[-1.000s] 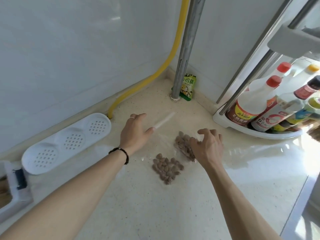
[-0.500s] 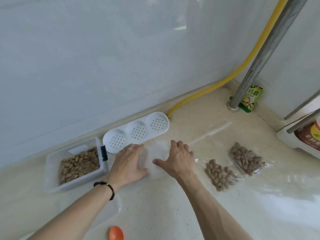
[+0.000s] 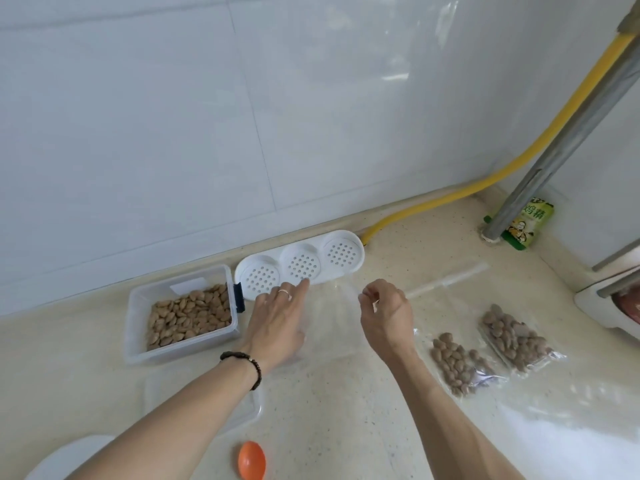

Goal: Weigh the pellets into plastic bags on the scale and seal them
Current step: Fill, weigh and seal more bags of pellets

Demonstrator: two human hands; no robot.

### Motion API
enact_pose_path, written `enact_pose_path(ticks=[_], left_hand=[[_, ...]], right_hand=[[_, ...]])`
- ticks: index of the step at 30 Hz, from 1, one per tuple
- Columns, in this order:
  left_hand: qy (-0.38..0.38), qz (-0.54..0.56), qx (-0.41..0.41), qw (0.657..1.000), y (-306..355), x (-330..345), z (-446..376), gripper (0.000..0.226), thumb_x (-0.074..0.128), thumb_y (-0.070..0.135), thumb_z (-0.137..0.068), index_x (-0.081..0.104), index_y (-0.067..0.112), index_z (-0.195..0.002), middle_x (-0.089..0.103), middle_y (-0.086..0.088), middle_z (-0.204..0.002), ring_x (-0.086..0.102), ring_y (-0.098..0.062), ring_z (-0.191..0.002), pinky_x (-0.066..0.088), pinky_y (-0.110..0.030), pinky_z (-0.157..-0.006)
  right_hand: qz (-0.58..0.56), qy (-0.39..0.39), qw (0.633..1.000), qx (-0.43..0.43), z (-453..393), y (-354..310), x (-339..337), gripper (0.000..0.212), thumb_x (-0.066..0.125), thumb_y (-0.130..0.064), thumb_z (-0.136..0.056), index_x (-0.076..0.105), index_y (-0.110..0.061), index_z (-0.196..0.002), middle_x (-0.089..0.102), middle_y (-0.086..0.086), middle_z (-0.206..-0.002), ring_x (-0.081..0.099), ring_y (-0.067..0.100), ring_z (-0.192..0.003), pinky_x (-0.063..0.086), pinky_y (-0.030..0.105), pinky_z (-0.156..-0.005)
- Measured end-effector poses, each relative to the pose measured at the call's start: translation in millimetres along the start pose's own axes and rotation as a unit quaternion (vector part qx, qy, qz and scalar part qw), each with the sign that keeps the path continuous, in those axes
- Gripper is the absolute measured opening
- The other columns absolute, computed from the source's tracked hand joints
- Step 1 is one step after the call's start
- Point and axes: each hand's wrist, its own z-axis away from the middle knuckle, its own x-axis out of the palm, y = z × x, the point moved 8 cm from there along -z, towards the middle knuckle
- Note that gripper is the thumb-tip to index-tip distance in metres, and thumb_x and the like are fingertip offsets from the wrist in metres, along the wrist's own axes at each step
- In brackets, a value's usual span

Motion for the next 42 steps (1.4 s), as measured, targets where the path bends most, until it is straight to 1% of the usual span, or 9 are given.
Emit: enact_pose_path(ticks=[5,10,17,20,22,27,30,35,42], left_hand=[[0.033,0.159,-0.008,0.987,-7.7,-30.9,13.3,0.062,0.054,0.011,-0.09,0.026,0.022,-0.145,0.052,0.001,-0.108,0.054,-0.016,-0.093,0.043,-0.03,-0.084],[0.049,0.273,-0.018,0.961,-36.3,-68.3,45.8,0.041,0.061,0.016,-0.089,0.053,0.025,-0.128,0.063,0.013,-0.085,0.06,-0.004,-0.073,0.047,-0.019,-0.069],[0.069,0.356,-0.033,0.931,-117.6,-108.3,128.9,0.019,0.081,0.025,-0.075,0.069,0.023,-0.091,0.065,0.011,-0.068,0.056,0.006,-0.061,0.04,-0.008,-0.057],[0.058,0.348,-0.033,0.935,-160.8,-109.4,173.7,0.013,0.076,0.021,-0.08,0.069,0.024,-0.09,0.063,0.011,-0.072,0.057,0.002,-0.063,0.044,-0.014,-0.063],[0.03,0.333,-0.029,0.942,-188.1,-103.3,201.7,0.011,0.069,0.016,-0.086,0.068,0.024,-0.093,0.063,0.009,-0.076,0.058,-0.001,-0.067,0.048,-0.021,-0.068],[-0.01,0.282,-0.04,0.958,-249.3,-82.5,250.4,0.015,0.06,0.012,-0.091,0.068,0.023,-0.097,0.063,0.01,-0.085,0.059,-0.004,-0.078,0.042,-0.011,-0.068],[-0.016,0.26,-0.056,0.964,-272.6,-68.3,265.1,0.017,0.058,0.013,-0.091,0.068,0.022,-0.102,0.063,0.01,-0.087,0.061,-0.006,-0.084,0.045,-0.016,-0.072],[0.01,0.206,-0.054,0.977,-286.8,-52.9,261.9,0.017,0.058,0.019,-0.092,0.067,0.023,-0.106,0.067,0.011,-0.095,0.062,-0.01,-0.095,0.045,-0.032,-0.094],[0.076,0.144,-0.019,0.987,-292.1,-33.9,241.6,0.022,0.067,0.02,-0.086,0.067,0.018,-0.108,0.066,0.001,-0.108,0.058,-0.023,-0.104,0.038,-0.039,-0.096]], right_hand=[[-0.151,-0.011,0.987,0.047,10.9,-20.1,-21.8,0.011,0.053,-0.008,-0.092,0.057,-0.014,-0.085,0.066,-0.001,-0.077,0.061,0.014,-0.071,0.045,0.017,-0.055],[-0.203,0.012,0.977,0.065,38.0,-52.6,-35.3,0.009,0.056,-0.011,-0.093,0.058,-0.017,-0.089,0.069,0.001,-0.078,0.067,0.019,-0.077,0.057,0.037,-0.071],[-0.212,0.0,0.975,0.063,123.8,-116.3,-16.9,0.019,0.061,-0.009,-0.092,0.057,-0.015,-0.11,0.067,0.017,-0.082,0.063,0.023,-0.07,0.051,0.029,-0.061],[-0.182,-0.035,0.981,0.059,173.2,-142.2,12.0,0.032,0.062,-0.006,-0.089,0.051,-0.017,-0.118,0.063,0.018,-0.079,0.062,0.021,-0.065,0.047,0.019,-0.05],[-0.173,-0.066,0.98,0.07,205.6,-153.7,38.2,0.036,0.062,-0.003,-0.088,0.051,-0.014,-0.12,0.065,0.019,-0.08,0.061,0.015,-0.06,0.047,0.02,-0.052],[-0.164,-0.138,0.968,0.129,269.8,-164.9,105.3,0.042,0.065,-0.006,-0.089,0.05,-0.013,-0.127,0.068,0.012,-0.083,0.066,0.014,-0.067,0.053,0.028,-0.06],[-0.15,-0.149,0.966,0.148,291.5,-171.7,130.5,0.04,0.064,-0.007,-0.091,0.048,-0.015,-0.127,0.07,0.014,-0.088,0.065,0.012,-0.069,0.053,0.024,-0.059],[-0.133,-0.141,0.962,0.193,303.3,-162.8,159.9,0.044,0.066,-0.009,-0.089,0.047,-0.014,-0.128,0.068,0.011,-0.082,0.064,0.013,-0.069,0.049,0.023,-0.059],[-0.091,-0.132,0.963,0.216,306.1,-148.1,186.8,0.051,0.067,-0.017,-0.086,0.046,-0.016,-0.133,0.064,0.002,-0.078,0.066,0.018,-0.083,0.055,0.037,-0.082]])
